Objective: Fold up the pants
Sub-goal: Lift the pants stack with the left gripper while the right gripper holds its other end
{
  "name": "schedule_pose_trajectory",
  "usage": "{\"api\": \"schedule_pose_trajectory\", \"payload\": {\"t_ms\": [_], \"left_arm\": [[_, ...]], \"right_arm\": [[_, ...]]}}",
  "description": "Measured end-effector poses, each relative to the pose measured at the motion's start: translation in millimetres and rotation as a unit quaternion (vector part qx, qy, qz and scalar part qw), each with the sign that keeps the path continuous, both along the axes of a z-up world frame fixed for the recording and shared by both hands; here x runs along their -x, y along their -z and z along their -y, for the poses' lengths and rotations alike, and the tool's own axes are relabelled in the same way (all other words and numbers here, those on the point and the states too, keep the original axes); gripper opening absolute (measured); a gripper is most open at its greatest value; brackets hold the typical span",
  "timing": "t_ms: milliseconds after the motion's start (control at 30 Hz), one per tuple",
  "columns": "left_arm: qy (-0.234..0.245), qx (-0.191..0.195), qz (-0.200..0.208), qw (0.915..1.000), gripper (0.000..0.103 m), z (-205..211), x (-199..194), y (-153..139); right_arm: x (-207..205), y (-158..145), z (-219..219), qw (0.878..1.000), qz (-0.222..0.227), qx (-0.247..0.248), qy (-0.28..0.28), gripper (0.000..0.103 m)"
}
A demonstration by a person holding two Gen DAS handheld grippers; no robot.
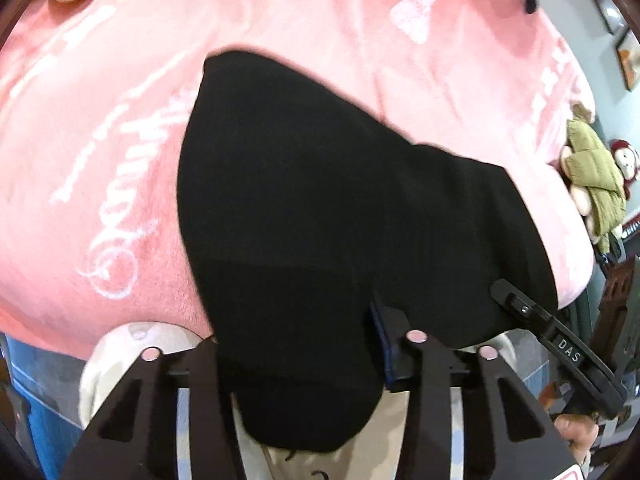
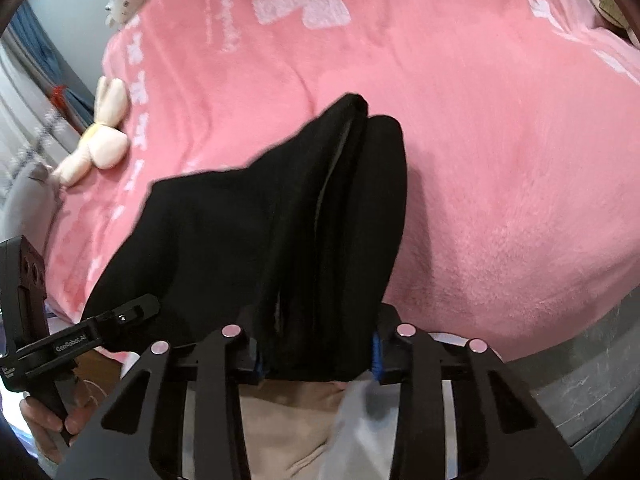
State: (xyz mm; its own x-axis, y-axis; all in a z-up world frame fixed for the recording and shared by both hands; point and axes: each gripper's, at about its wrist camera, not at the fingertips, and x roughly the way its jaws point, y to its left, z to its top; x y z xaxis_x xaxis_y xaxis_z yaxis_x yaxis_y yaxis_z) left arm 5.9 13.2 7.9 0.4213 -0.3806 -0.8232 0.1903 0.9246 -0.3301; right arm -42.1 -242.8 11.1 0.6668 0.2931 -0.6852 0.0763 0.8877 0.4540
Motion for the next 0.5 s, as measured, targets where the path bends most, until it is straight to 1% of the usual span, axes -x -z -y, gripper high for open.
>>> {"api": "schedule_pose_trajectory", "payload": {"t_ms": [100, 200, 300, 400, 500], "left_arm": [[0.011, 0.008, 0.018, 0.9998, 0.032, 0, 13, -24], [0.018, 0.003, 0.037, 0.9992, 0.031, 2, 28, -45], [0.024, 0.004, 0.050, 0.9985, 0.031, -1, 44, -64], [0.027, 0.001, 0.059, 0.9979, 0.030, -7, 64, -75], [0.029, -0.005, 0.075, 0.9967, 0.030, -7, 74, -92]], "right_arm": [[15, -27, -7, 1.000, 0.022, 0.006, -0.010, 0.034], [29, -49, -12, 0.999, 0.037, 0.007, -0.012, 0.034], [43, -65, -16, 0.999, 0.051, 0.007, -0.014, 0.034], [58, -79, -19, 0.998, 0.067, 0.003, -0.017, 0.034], [72, -92, -24, 0.996, 0.083, -0.001, -0.022, 0.034]]}}
